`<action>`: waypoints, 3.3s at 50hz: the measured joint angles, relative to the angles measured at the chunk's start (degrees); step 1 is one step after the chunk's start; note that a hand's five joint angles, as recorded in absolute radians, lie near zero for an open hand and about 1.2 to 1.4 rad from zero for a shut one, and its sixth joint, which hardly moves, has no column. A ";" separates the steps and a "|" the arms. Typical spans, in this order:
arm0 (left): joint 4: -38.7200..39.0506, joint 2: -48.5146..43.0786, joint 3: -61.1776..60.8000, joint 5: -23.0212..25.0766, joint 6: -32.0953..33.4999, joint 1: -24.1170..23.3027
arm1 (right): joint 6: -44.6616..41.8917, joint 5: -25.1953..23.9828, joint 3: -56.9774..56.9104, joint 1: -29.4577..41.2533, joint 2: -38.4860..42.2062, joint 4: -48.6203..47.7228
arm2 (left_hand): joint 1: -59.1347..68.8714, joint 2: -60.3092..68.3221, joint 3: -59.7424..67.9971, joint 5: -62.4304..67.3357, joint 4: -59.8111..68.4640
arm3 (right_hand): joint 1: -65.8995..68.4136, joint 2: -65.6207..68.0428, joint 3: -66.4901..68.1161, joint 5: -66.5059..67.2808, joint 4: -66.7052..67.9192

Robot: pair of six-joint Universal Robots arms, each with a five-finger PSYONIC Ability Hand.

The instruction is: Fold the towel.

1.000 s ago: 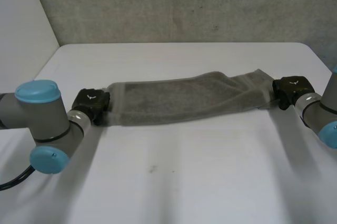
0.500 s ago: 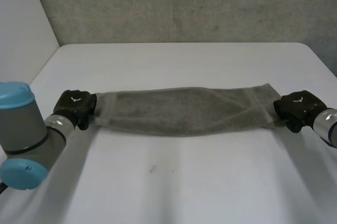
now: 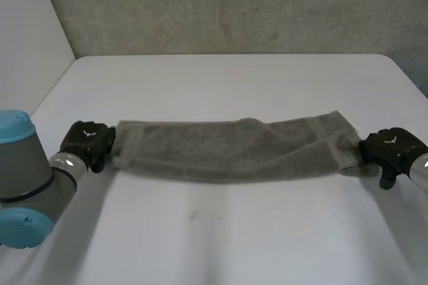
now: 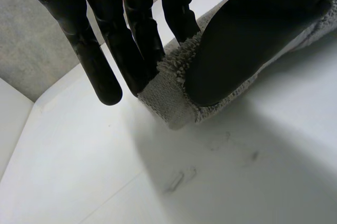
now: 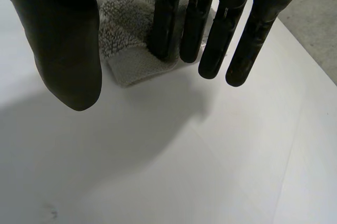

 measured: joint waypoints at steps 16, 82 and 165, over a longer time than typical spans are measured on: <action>0.00 2.43 -0.27 -0.22 -0.44 0.91 | 7.17 -2.50 8.99 -2.03 -5.99 -10.19 | -20.10 -19.44 -19.57 -20.29 -19.62 | -0.41 0.00 0.00 0.15 0.00; 0.06 2.71 -2.53 -0.38 -0.69 0.68 | 10.55 0.94 -7.22 -6.81 -3.81 -12.33 | -28.22 -27.54 -27.70 -28.45 -27.71 | 40.75 40.72 40.90 43.57 42.00; -6.58 -10.21 21.80 -2.45 -25.22 -26.91 | 25.38 7.08 6.02 27.00 -3.50 -12.65 | -34.27 -33.62 -33.72 -34.60 -33.74 | -22.25 -21.52 -21.45 -20.33 -20.11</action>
